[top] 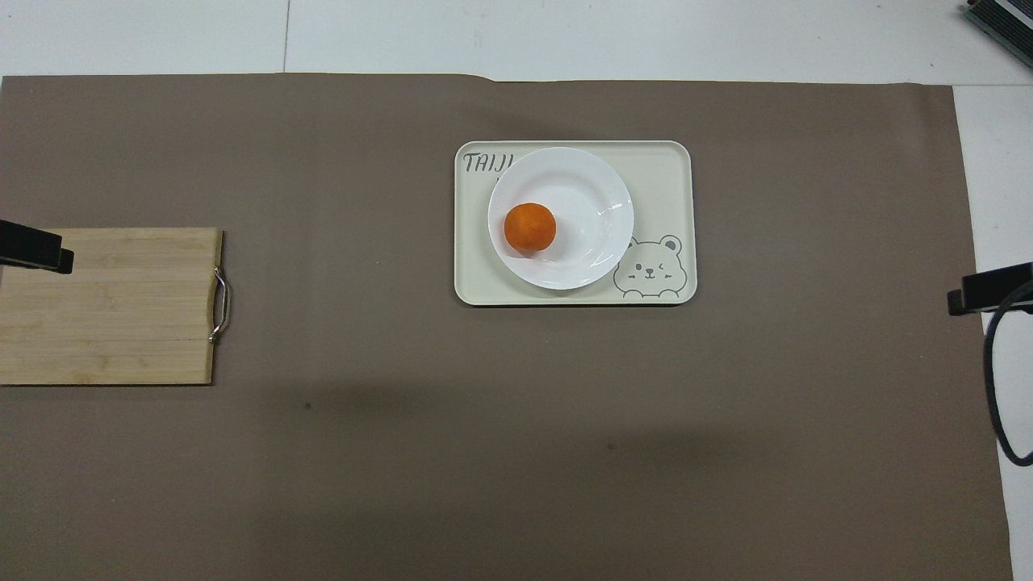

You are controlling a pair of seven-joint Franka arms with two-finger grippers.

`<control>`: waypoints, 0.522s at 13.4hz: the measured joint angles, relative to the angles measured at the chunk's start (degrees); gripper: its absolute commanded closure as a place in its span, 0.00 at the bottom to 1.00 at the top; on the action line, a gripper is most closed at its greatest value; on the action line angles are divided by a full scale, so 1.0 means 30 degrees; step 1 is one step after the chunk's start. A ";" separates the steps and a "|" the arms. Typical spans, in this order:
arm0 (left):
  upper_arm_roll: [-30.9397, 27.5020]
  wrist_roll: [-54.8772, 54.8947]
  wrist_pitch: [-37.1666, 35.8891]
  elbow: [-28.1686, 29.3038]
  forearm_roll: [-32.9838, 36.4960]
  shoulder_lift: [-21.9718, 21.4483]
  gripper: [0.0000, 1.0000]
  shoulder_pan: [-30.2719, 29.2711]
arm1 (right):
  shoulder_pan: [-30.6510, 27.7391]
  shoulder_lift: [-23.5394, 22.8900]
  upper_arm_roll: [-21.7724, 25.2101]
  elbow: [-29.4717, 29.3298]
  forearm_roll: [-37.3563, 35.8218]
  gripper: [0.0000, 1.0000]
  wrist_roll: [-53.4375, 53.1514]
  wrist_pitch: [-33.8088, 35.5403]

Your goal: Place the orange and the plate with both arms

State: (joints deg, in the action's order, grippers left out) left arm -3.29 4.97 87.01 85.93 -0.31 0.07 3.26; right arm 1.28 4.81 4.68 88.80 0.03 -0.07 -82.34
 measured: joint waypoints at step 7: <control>0.0000 0.0000 0.0000 0.0000 0.0000 0.0000 0.00 0.0000 | 0.0395 0.0208 -0.0141 0.0656 -0.0516 0.00 0.0081 -0.0219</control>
State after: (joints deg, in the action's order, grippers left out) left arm -3.29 4.97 87.01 85.93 -0.32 0.07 3.26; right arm 2.46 5.43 4.26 90.77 -1.52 0.17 -83.00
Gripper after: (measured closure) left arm 0.000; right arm 0.000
